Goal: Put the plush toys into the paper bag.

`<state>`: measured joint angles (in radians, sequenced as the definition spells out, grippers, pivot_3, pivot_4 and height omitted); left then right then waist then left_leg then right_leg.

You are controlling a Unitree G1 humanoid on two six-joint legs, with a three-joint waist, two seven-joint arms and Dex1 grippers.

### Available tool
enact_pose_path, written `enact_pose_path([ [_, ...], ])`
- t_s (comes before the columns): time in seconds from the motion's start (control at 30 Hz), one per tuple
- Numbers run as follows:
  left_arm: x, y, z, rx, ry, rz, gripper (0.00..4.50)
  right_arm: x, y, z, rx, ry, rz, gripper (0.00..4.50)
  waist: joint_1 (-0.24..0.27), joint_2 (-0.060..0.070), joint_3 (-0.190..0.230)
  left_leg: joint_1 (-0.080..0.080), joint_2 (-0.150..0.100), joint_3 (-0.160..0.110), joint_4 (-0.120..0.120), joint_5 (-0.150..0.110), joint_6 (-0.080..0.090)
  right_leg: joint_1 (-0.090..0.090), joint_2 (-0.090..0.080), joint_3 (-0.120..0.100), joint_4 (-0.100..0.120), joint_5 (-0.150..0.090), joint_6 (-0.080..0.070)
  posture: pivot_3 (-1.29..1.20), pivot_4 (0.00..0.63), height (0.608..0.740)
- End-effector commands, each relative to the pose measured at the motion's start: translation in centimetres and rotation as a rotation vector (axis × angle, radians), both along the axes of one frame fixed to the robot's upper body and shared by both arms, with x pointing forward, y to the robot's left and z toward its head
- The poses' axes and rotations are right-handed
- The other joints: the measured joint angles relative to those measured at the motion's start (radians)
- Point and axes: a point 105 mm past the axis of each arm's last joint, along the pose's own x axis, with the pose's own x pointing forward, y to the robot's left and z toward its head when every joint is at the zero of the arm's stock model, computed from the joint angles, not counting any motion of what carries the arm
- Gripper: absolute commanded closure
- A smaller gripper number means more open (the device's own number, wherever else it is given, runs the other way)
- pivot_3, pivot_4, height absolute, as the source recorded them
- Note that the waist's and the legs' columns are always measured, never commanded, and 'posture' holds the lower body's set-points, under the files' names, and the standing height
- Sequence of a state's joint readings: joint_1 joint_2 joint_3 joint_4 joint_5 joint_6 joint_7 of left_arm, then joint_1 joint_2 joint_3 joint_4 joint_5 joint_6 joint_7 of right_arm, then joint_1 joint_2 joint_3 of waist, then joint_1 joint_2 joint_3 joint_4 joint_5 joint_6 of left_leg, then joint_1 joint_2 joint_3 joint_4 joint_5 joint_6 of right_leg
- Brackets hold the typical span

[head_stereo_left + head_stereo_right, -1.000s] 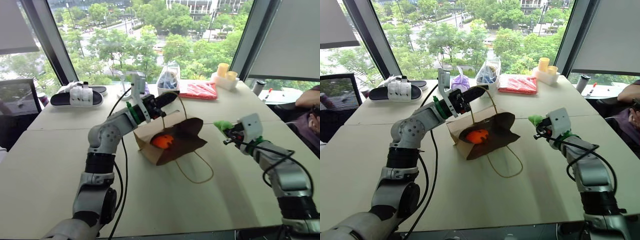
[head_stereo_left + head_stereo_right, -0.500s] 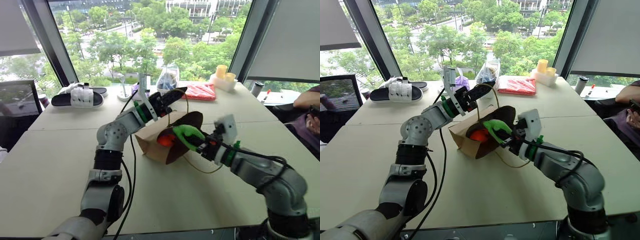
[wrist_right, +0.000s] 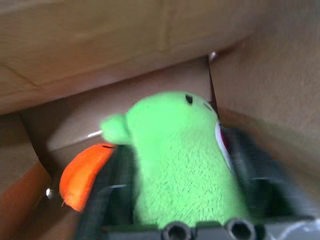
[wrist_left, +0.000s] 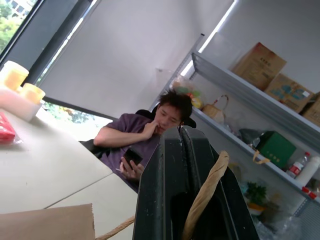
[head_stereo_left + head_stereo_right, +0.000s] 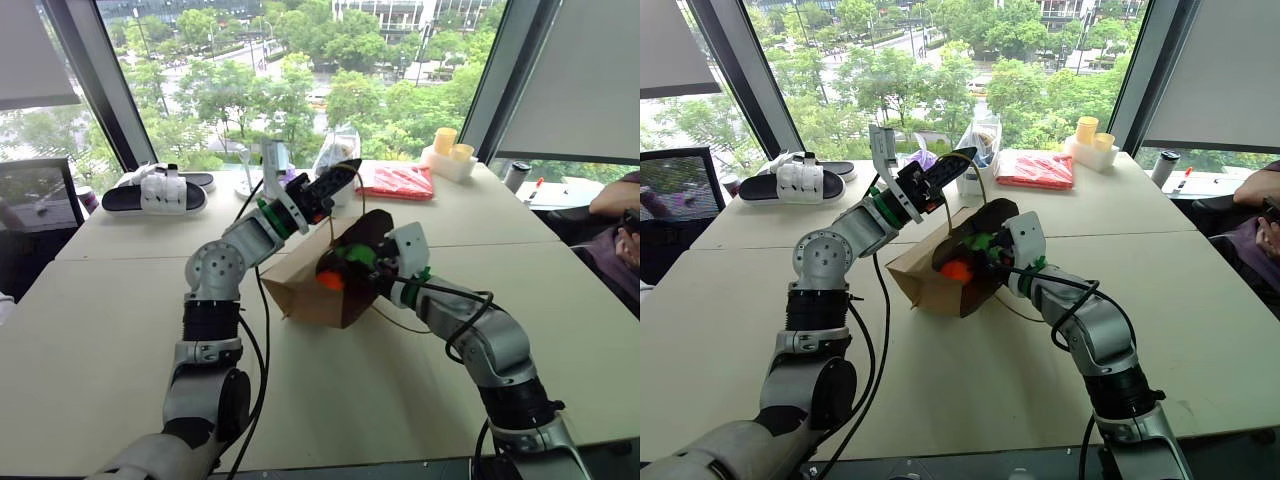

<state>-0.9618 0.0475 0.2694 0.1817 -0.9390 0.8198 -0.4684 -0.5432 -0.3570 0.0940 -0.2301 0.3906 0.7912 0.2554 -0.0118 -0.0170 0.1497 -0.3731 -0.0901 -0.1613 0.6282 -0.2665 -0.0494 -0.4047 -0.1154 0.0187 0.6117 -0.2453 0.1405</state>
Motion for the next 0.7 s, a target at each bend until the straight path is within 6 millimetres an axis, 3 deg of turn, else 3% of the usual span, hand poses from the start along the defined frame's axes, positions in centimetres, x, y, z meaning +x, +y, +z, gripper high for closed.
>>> enact_pose_path([
  [0.03,-0.3,0.4,1.6,-0.053,-0.034,0.007,4.50,-0.4,0.4,2.1,0.001,-0.081,0.027,0.02,0.000,0.000,0.000,0.000,0.000,0.000,0.000,0.000,0.000,0.000,0.000,0.000,0.000,0.000,0.000,0.00,0.150,0.740],
  [0.23,0.6,0.8,1.8,-0.087,-0.002,0.028,4.50,-2.1,0.0,3.1,0.037,-0.110,0.089,0.02,0.000,0.000,0.000,0.000,0.000,0.000,0.000,0.000,0.000,0.000,0.000,0.000,0.000,0.000,0.000,0.00,0.150,0.740],
  [0.37,1.0,1.1,1.8,-0.098,0.009,0.038,4.50,-4.5,-1.3,4.6,0.143,-0.123,0.149,0.02,0.001,0.000,0.000,0.000,0.000,0.000,0.000,0.000,0.000,0.000,0.000,0.000,0.000,0.000,0.000,0.00,0.150,0.740],
  [0.47,1.2,1.4,1.7,-0.092,0.009,0.043,4.50,-6.8,-4.7,6.2,0.279,-0.120,0.132,0.02,0.007,0.000,0.000,0.000,0.000,0.000,0.000,0.000,0.001,0.001,0.000,0.000,-0.001,0.000,0.000,0.00,0.150,0.740],
  [0.57,1.3,1.5,1.5,-0.090,0.014,0.036,4.50,-7.0,-9.4,6.7,0.337,-0.134,-0.052,0.02,0.016,0.000,0.000,0.000,0.000,-0.001,0.000,-0.002,0.003,0.002,0.000,0.000,-0.001,0.000,0.000,0.00,0.150,0.740],
  [0.7,1.4,1.1,0.9,-0.085,0.025,0.025,4.50,-7.1,-12.7,3.4,0.266,-0.033,-0.202,0.02,0.021,0.000,0.000,0.001,0.000,0.003,0.000,-0.004,0.007,0.002,0.000,0.000,-0.001,0.000,0.000,0.00,0.150,0.740],
])
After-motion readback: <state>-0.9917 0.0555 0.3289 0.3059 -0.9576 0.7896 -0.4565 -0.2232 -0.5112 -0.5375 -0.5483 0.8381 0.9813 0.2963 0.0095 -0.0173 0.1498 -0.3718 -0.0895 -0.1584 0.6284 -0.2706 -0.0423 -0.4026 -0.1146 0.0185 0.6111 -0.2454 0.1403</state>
